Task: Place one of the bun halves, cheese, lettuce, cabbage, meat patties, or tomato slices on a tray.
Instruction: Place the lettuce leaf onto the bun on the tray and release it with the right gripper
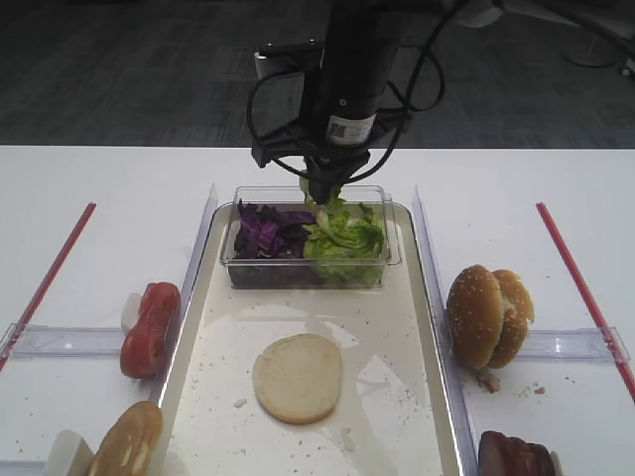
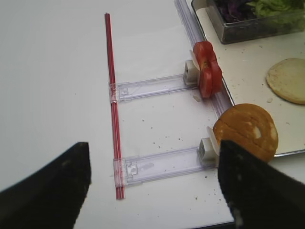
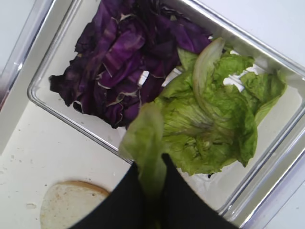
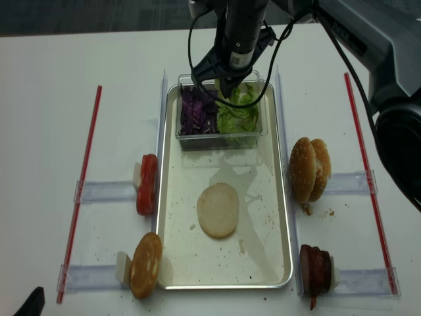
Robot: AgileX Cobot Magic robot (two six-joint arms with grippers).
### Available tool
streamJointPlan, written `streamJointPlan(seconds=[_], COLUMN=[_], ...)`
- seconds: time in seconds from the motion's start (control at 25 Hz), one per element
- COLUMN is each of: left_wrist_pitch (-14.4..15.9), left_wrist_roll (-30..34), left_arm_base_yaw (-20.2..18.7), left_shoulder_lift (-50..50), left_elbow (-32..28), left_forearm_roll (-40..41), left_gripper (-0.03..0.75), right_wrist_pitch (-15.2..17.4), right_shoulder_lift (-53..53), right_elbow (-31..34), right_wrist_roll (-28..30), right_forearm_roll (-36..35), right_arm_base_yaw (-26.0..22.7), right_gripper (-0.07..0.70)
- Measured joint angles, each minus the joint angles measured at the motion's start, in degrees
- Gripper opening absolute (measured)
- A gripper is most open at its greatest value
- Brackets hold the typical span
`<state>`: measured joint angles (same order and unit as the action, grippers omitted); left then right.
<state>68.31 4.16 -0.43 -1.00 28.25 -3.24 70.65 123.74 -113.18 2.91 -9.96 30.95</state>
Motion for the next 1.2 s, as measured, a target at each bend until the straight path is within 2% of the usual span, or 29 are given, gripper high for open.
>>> streamJointPlan(seconds=[0.56, 0.76, 1.2], left_wrist_pitch=[0.0, 0.0, 0.0], left_wrist_roll=[0.0, 0.0, 0.0], left_arm_base_yaw=[0.0, 0.0, 0.0], left_shoulder_lift=[0.0, 0.0, 0.0], left_elbow=[0.0, 0.0, 0.0], left_forearm_roll=[0.0, 0.0, 0.0], left_gripper=[0.509, 0.509, 0.509], right_wrist_pitch=[0.3, 0.4, 0.3], right_shoulder_lift=[-5.0, -8.6, -18.1], right_elbow=[0.5, 4.2, 17.5], right_wrist_roll=[-1.5, -1.7, -1.6], right_forearm_roll=[-0.9, -1.1, -2.5], right_arm_base_yaw=[4.1, 4.8, 8.3], right_gripper=[0.065, 0.065, 0.064])
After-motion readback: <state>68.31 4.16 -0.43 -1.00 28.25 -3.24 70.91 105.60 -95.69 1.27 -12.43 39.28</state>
